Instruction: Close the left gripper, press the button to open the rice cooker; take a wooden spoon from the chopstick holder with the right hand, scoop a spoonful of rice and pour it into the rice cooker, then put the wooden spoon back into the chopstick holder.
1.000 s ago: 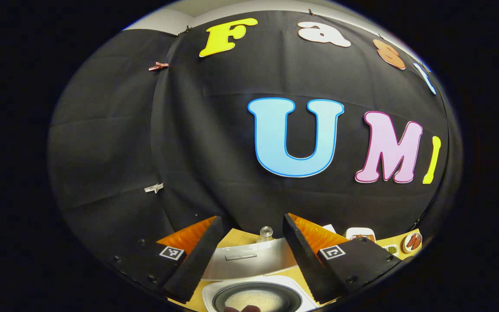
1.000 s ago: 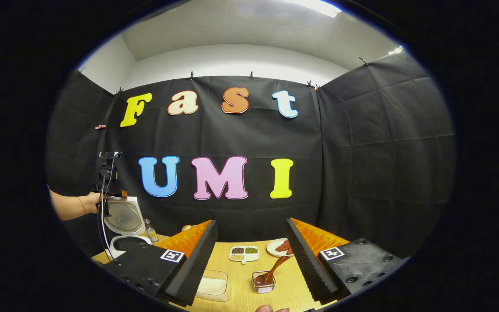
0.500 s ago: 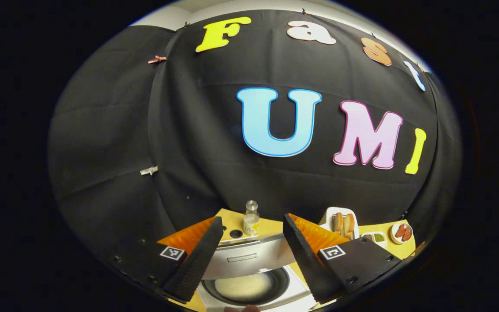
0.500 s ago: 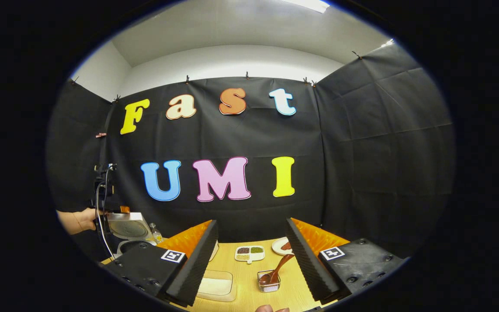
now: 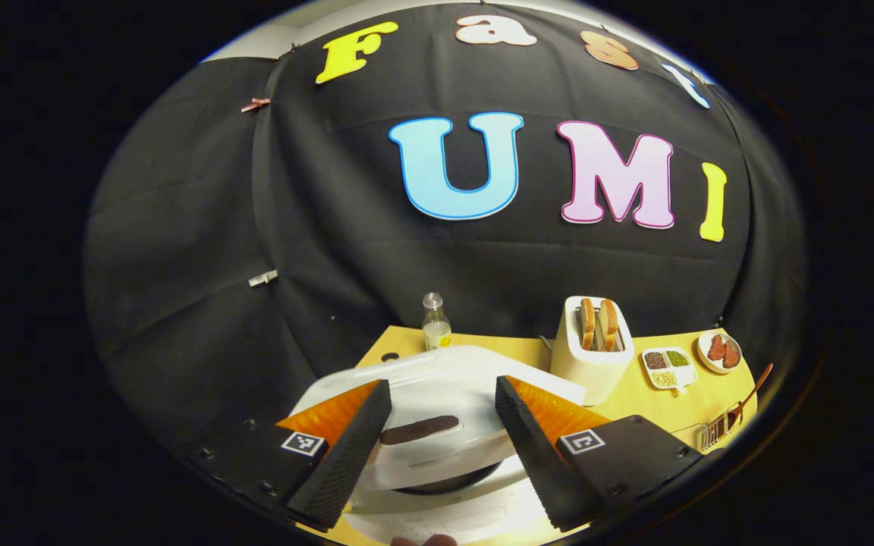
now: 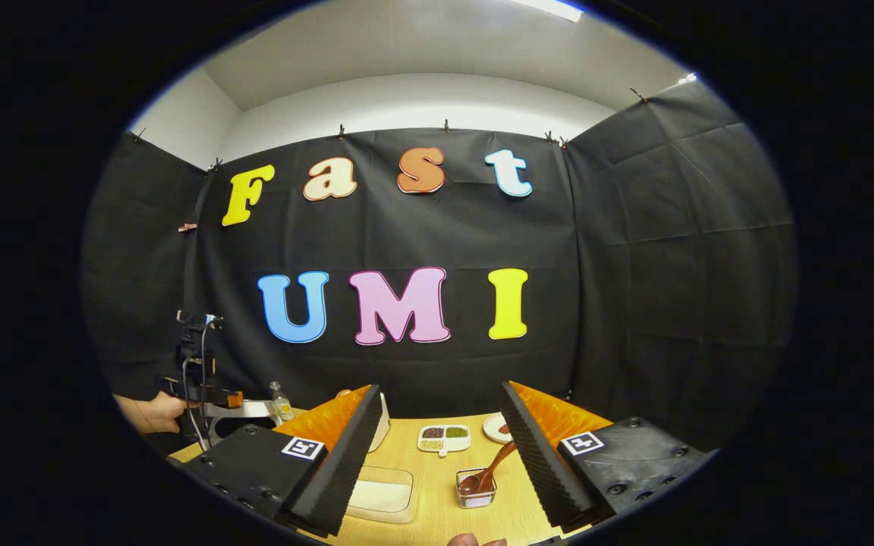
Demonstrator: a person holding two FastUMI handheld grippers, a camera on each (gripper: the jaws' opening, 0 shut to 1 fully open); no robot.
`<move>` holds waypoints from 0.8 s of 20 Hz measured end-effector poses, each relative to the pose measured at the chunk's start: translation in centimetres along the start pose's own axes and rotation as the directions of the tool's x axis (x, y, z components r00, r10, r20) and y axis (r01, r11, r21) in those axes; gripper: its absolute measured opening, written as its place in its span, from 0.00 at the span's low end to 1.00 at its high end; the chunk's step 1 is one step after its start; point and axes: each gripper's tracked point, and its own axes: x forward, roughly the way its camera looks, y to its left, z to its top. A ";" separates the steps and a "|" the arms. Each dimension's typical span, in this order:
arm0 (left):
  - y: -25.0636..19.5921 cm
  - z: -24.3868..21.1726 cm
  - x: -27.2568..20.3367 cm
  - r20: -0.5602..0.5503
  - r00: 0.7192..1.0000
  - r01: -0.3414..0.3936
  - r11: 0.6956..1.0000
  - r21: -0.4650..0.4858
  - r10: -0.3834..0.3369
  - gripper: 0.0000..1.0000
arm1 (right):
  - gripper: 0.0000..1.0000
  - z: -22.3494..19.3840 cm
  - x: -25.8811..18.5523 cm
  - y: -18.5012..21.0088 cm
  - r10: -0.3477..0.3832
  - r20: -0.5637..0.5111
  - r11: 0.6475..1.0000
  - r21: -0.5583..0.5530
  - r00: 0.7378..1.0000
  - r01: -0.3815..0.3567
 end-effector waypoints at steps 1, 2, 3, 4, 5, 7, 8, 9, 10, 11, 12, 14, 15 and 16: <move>-0.2 -0.8 0.1 -0.013 1.000 -0.001 1.000 -0.010 0.001 0.98 | 0.97 0.1 0.0 0.2 0.005 0.000 1.000 -0.004 1.000 -0.005; -0.3 -1.4 0.1 -0.021 1.000 -0.005 1.000 -0.015 0.004 0.98 | 0.97 0.0 0.1 0.4 0.010 0.000 1.000 -0.009 1.000 -0.010; -0.4 -2.0 0.0 -0.029 1.000 -0.006 1.000 -0.020 0.006 0.98 | 0.97 0.0 0.1 0.5 0.013 0.000 1.000 -0.015 1.000 -0.013; -0.4 -2.4 0.0 -0.033 0.999 -0.012 1.000 -0.021 0.011 0.98 | 0.97 -0.1 0.1 0.7 0.017 -0.001 1.000 -0.022 1.000 -0.017; 0.0 -2.4 0.2 -0.036 0.999 -0.026 1.000 -0.013 0.025 0.98 | 0.97 -0.2 0.1 0.8 0.019 -0.003 0.999 -0.028 1.000 -0.019; 0.5 -2.9 0.1 -0.032 0.998 -0.053 0.999 0.009 0.054 0.98 | 0.97 -0.3 -0.1 0.8 0.020 -0.008 0.999 -0.037 1.000 -0.020; 0.4 -3.3 0.1 -0.038 0.998 -0.053 0.999 0.008 0.053 0.98 | 0.97 -0.3 -0.1 0.8 0.020 -0.007 0.999 -0.038 1.000 -0.020; 0.3 -4.0 0.2 -0.048 0.998 -0.049 0.999 0.001 0.049 0.98 | 0.97 -0.3 -0.1 0.7 0.020 -0.009 0.999 -0.038 1.000 -0.020; 0.2 -4.6 0.2 -0.064 0.997 -0.044 0.999 -0.009 0.043 0.98 | 0.97 -0.4 -0.1 0.7 0.021 -0.011 0.999 -0.037 1.000 -0.021; 0.2 -5.2 0.2 -0.081 0.996 -0.042 0.999 -0.023 0.040 0.98 | 0.97 -0.4 -0.1 0.7 0.019 -0.014 0.999 -0.035 1.000 -0.019; 0.1 -6.0 0.3 -0.099 0.994 -0.039 0.999 -0.036 0.035 0.98 | 0.97 -0.4 -0.1 0.6 0.019 -0.015 0.999 -0.032 1.000 -0.019; -0.1 -7.4 0.5 -0.129 0.991 -0.034 0.998 -0.051 0.027 0.98 | 0.97 -0.5 0.0 0.5 0.017 -0.019 0.999 -0.026 1.000 -0.018; -0.2 -7.9 0.5 -0.140 0.990 -0.032 0.998 -0.049 0.024 0.98 | 0.97 -0.6 0.0 0.5 0.017 -0.021 1.000 -0.025 1.000 -0.018; -0.3 -8.4 0.5 -0.150 0.988 -0.029 0.999 -0.042 0.023 0.98 | 0.97 -0.7 0.0 0.4 0.017 -0.022 1.000 -0.024 1.000 -0.018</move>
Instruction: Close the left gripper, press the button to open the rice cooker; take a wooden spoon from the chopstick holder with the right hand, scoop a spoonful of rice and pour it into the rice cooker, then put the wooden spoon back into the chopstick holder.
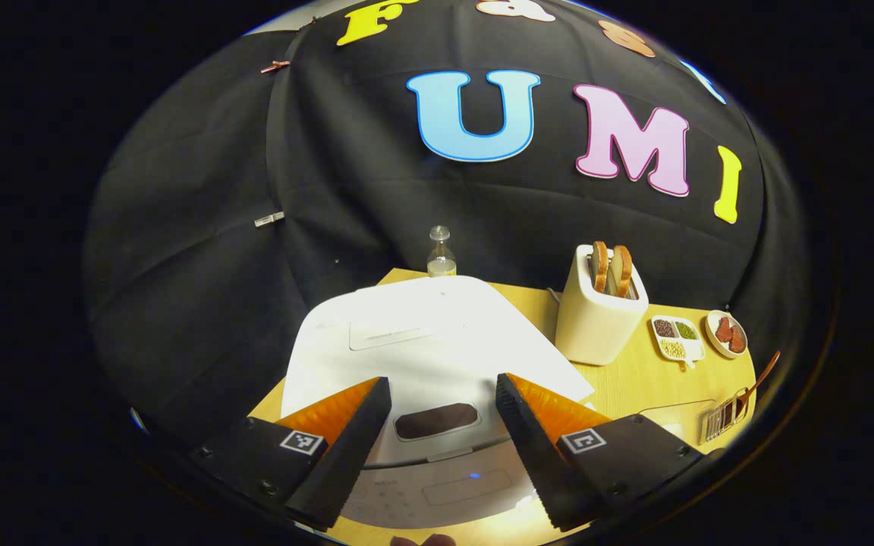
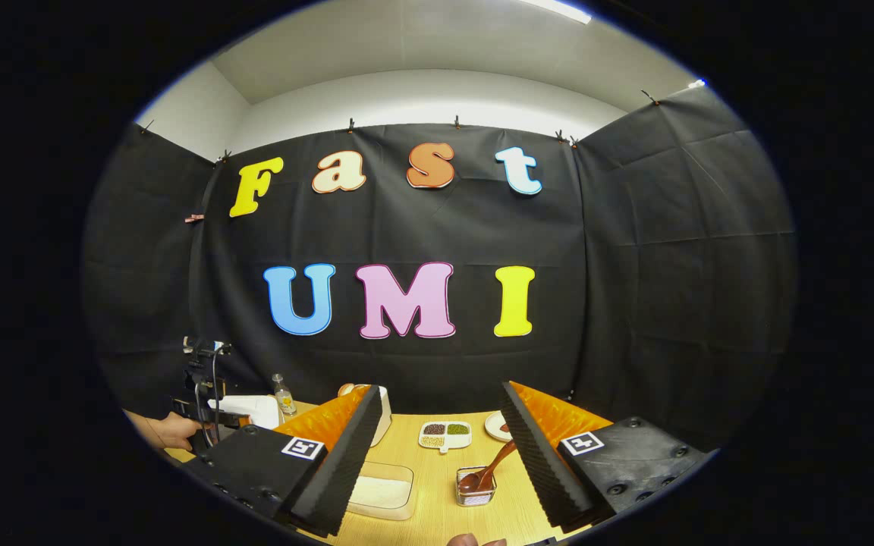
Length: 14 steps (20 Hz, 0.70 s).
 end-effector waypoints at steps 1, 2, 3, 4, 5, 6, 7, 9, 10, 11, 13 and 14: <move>0.0 -0.1 0.0 0.006 1.000 0.000 1.000 0.003 0.000 0.98 | 0.97 0.0 0.1 0.1 0.001 -0.001 1.000 -0.001 1.000 -0.001; 0.0 -0.3 0.0 0.009 1.000 -0.001 1.000 0.001 0.001 0.98 | 0.97 0.0 0.1 0.2 0.002 -0.001 1.000 -0.002 1.000 -0.002; 0.0 -0.3 0.0 0.008 1.000 0.001 1.000 -0.001 -0.001 0.99 | 0.97 0.0 0.1 0.3 0.004 -0.003 1.000 -0.004 1.000 -0.004; 0.0 -0.4 0.1 0.005 1.000 0.000 1.000 -0.004 0.000 0.98 | 0.97 -0.1 0.0 0.4 0.007 -0.004 1.000 -0.006 1.000 -0.007; 0.0 -0.8 0.2 -0.001 1.000 -0.002 1.000 -0.002 0.002 0.99 | 0.97 -0.1 0.1 0.5 0.008 -0.005 1.000 -0.009 1.000 -0.008; -0.1 -0.9 0.2 0.000 1.000 -0.006 1.000 0.002 0.006 0.99 | 0.97 -0.2 0.0 0.6 0.009 -0.005 1.000 -0.010 1.000 -0.009; -0.1 -0.8 0.2 0.008 1.000 -0.011 1.000 0.000 0.011 0.99 | 0.97 -0.3 0.0 0.7 0.008 -0.005 1.000 -0.012 1.000 -0.008; 0.0 -1.0 0.3 0.010 1.000 -0.019 1.000 -0.008 0.019 0.99 | 0.97 -0.4 0.0 0.5 0.006 -0.010 1.000 -0.013 1.000 -0.006; -0.1 -0.9 0.3 0.013 1.000 -0.023 1.000 -0.007 0.023 0.99 | 0.97 -0.5 0.0 0.5 0.005 -0.013 1.000 -0.010 1.000 -0.005; 0.0 -1.1 0.4 0.010 1.000 -0.028 1.000 -0.009 0.029 0.99 | 0.97 -0.6 -0.1 0.4 0.003 -0.015 1.000 -0.007 1.000 -0.003; 0.0 -1.0 0.4 0.007 0.999 -0.035 0.999 -0.005 0.035 0.99 | 0.97 -0.6 0.0 0.2 -0.002 -0.016 1.000 0.001 1.000 0.002; 0.0 -1.1 0.5 0.005 0.999 -0.038 0.999 -0.011 0.038 0.99 | 0.97 -0.6 -0.1 0.1 -0.004 -0.016 1.000 0.003 1.000 0.004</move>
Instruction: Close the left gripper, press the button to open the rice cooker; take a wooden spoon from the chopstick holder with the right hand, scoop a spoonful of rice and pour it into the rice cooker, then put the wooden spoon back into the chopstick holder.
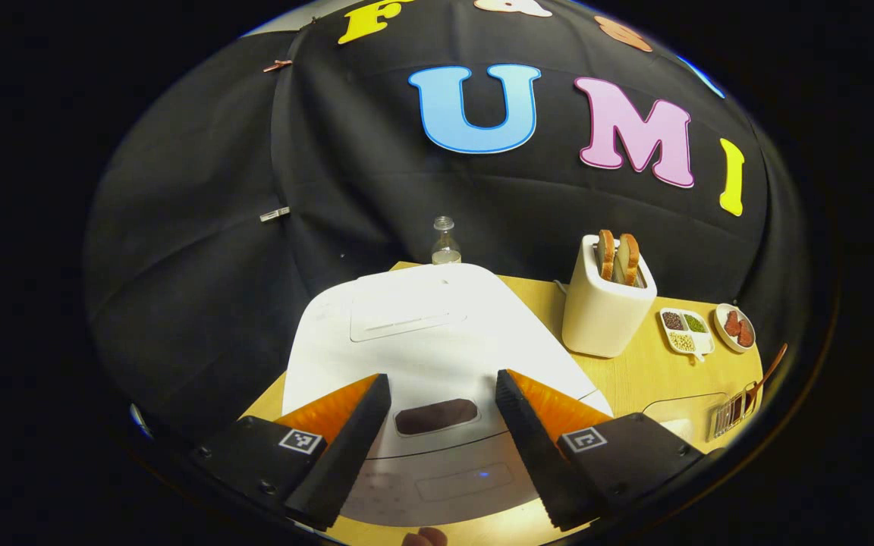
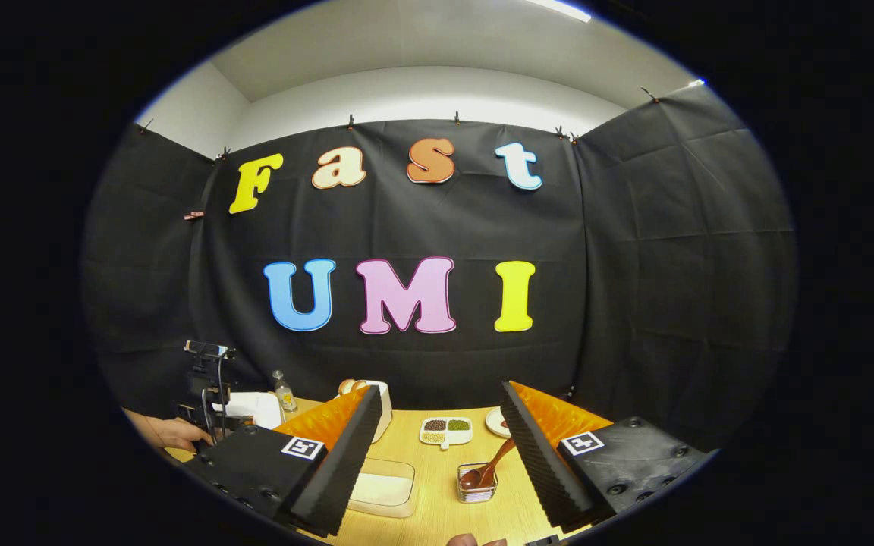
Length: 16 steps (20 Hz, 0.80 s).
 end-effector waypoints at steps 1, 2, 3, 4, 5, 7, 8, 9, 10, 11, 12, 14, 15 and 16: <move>0.0 0.0 0.0 0.003 1.000 -0.003 1.000 -0.007 0.004 0.99 | 0.97 0.0 -0.1 -0.1 -0.002 0.000 1.000 -0.001 1.000 0.002; 0.0 0.1 -0.1 0.009 1.000 -0.006 1.000 -0.010 0.006 0.99 | 0.97 0.0 -0.2 -0.2 -0.004 0.001 1.000 -0.002 1.000 0.004; -0.1 0.2 -0.1 0.016 1.000 -0.006 1.000 -0.001 0.006 0.99 | 0.97 0.0 -0.3 -0.2 -0.006 0.002 1.000 0.000 1.000 0.006; -0.1 0.3 -0.1 0.014 1.000 -0.004 1.000 0.009 0.003 0.99 | 0.97 0.0 -0.4 -0.2 -0.007 0.002 1.000 0.003 1.000 0.007; -0.1 0.5 0.0 0.021 1.000 0.001 1.000 0.018 -0.002 0.98 | 0.97 -0.1 -0.5 -0.2 -0.008 0.001 1.000 0.005 1.000 0.008; 0.3 0.6 -0.2 0.022 1.000 0.000 1.000 0.028 -0.001 0.98 | 0.97 -0.1 -0.5 -0.5 -0.011 -0.001 1.000 0.003 1.000 0.011; 0.4 1.1 -0.7 0.036 0.999 0.000 1.000 0.028 -0.001 0.98 | 0.97 -0.1 -0.6 -0.5 -0.012 -0.002 1.000 0.002 1.000 0.012; 0.3 1.5 -1.0 0.052 0.999 0.006 1.000 0.029 -0.008 0.97 | 0.97 -0.1 -0.6 -0.7 -0.016 -0.001 1.000 0.003 1.000 0.016; 0.1 2.0 -1.5 0.070 0.997 0.017 0.999 0.030 -0.019 0.96 | 0.97 -0.1 -0.6 -0.8 -0.018 -0.001 1.000 0.005 1.000 0.018; -0.1 2.4 -1.9 0.088 0.996 0.026 0.999 0.037 -0.029 0.96 | 0.97 -0.2 -0.5 -0.8 -0.019 -0.004 1.000 0.009 1.000 0.019; -0.2 2.9 -2.5 0.106 0.994 0.032 0.998 0.048 -0.037 0.96 | 0.97 -0.4 -0.4 -0.8 -0.019 -0.008 1.000 0.011 1.000 0.019; -0.8 4.1 -3.8 0.144 0.987 0.055 0.996 0.075 -0.065 0.96 | 0.97 -0.5 -0.3 -1.0 -0.018 -0.013 1.000 0.013 1.000 0.018; -1.4 4.7 -4.7 0.171 0.981 0.081 0.993 0.084 -0.095 0.96 | 0.97 -0.5 -0.1 -0.9 -0.017 -0.016 1.000 0.012 1.000 0.017; -2.1 5.6 -5.6 0.203 0.971 0.112 0.990 0.088 -0.128 0.96 | 0.97 -0.6 0.0 -1.0 -0.015 -0.020 1.000 0.011 1.000 0.015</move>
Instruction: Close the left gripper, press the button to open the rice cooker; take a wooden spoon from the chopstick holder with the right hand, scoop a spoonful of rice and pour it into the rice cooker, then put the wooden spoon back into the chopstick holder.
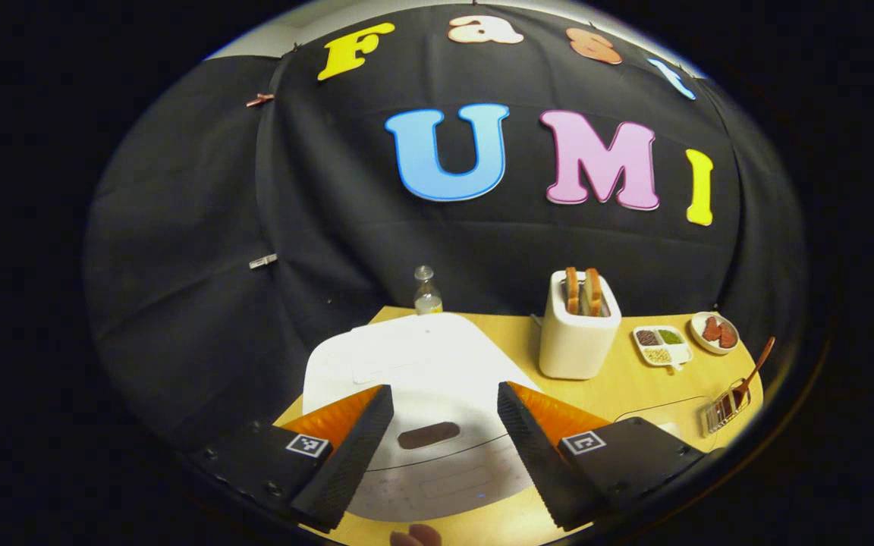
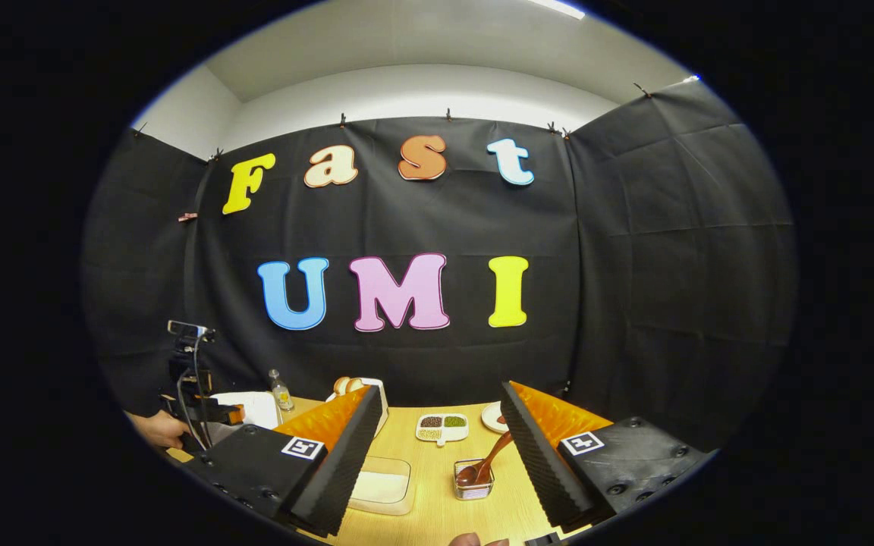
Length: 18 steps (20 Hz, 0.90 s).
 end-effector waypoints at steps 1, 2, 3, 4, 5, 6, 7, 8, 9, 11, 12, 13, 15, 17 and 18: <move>-0.7 1.0 -0.7 0.033 0.999 0.031 1.000 -0.004 -0.031 0.95 | 0.97 0.0 0.2 0.1 0.002 -0.005 1.000 0.000 1.000 -0.002; -1.5 1.6 -1.6 0.065 0.996 0.057 0.998 -0.010 -0.056 0.96 | 0.97 -0.2 0.5 0.1 0.003 -0.011 1.000 0.000 1.000 -0.003; -1.9 2.4 -2.4 0.091 0.993 0.077 0.997 -0.018 -0.076 0.95 | 0.97 -0.3 0.7 0.1 0.003 -0.016 1.000 0.001 1.000 -0.003; -2.1 3.1 -3.1 0.107 0.991 0.087 0.996 -0.020 -0.085 0.96 | 0.97 -0.4 1.0 0.1 0.003 -0.018 1.000 0.004 1.000 -0.003; -2.4 3.7 -3.9 0.120 0.988 0.095 0.995 -0.017 -0.093 0.96 | 0.97 -0.3 1.2 0.3 0.009 -0.018 1.000 0.007 1.000 -0.009; -2.5 4.4 -4.7 0.135 0.986 0.101 0.995 -0.010 -0.099 0.96 | 0.97 -0.2 1.4 0.5 0.011 -0.015 1.000 0.006 1.000 -0.011; -2.8 5.2 -5.5 0.152 0.982 0.112 0.994 -0.002 -0.110 0.96 | 0.97 -0.1 1.7 0.5 0.012 -0.010 1.000 0.001 1.000 -0.012; -2.9 5.8 -6.4 0.168 0.978 0.120 0.993 0.006 -0.120 0.96 | 0.97 0.0 2.0 0.6 0.014 -0.007 1.000 -0.006 1.000 -0.014; -3.1 6.2 -7.3 0.182 0.975 0.129 0.992 0.012 -0.129 0.96 | 0.97 0.2 2.1 0.7 0.015 -0.004 1.000 -0.013 1.000 -0.015; -3.7 7.1 -9.2 0.220 0.963 0.156 0.988 0.018 -0.156 0.96 | 0.97 0.3 2.6 0.7 0.015 0.002 1.000 -0.018 1.000 -0.015; -4.0 7.6 -10.2 0.239 0.956 0.171 0.985 0.021 -0.171 0.96 | 0.97 0.4 2.8 1.0 0.020 0.000 1.000 -0.013 1.000 -0.020; -4.0 8.2 -11.0 0.251 0.950 0.184 0.983 0.024 -0.184 0.96 | 0.97 0.4 3.1 1.3 0.025 0.001 1.000 -0.009 1.000 -0.025; -4.4 8.6 -12.7 0.267 0.943 0.205 0.979 0.012 -0.201 0.95 | 0.97 0.5 3.5 1.7 0.031 0.003 0.999 -0.013 1.000 -0.031; -4.9 9.1 -14.2 0.285 0.932 0.231 0.973 0.015 -0.225 0.96 | 0.97 0.6 3.9 2.2 0.038 0.006 0.999 -0.027 0.999 -0.038; -5.1 9.1 -14.7 0.285 0.928 0.240 0.970 0.027 -0.238 0.96 | 0.97 0.6 4.0 2.5 0.043 0.006 0.999 -0.031 0.999 -0.042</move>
